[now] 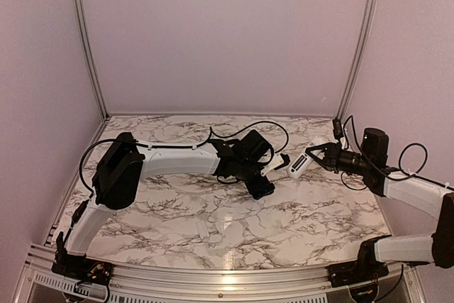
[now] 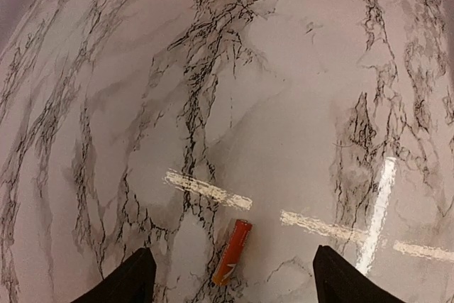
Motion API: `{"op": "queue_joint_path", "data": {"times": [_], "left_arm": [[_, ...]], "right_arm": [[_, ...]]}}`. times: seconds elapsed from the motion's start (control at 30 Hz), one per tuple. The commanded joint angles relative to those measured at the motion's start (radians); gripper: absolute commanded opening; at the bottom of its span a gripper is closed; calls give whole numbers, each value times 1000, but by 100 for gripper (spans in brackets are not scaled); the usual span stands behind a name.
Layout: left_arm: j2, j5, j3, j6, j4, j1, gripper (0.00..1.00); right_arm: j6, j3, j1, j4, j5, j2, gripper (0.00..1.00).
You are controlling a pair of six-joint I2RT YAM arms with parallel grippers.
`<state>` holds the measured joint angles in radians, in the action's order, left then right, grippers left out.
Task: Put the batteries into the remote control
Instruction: Pick up the battery from the center of the board.
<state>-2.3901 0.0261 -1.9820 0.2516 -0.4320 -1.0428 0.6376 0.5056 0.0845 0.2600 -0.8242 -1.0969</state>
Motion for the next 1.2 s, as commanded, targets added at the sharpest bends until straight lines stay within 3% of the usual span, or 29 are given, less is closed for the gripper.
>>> {"op": "queue_joint_path", "data": {"times": [0.0,0.5,0.67,0.8,1.17], "left_arm": [[-55,54,-54,-17,-32,25,78],[-151,104,-129,-41,-105,53,44],[-134,108,-116,-26,-154,55,22],[-50,75,-10,-37,-164,67,0],[406,-19,540,-282,-144,190,0]], "right_arm": [[-8,11,-11,-2,-13,13,0],[-31,24,-9,-35,-12,13,0],[-37,28,-10,-37,-9,9,0],[-35,29,-10,-30,-11,3,0],[-71,77,37,-35,-41,-61,0]]}}
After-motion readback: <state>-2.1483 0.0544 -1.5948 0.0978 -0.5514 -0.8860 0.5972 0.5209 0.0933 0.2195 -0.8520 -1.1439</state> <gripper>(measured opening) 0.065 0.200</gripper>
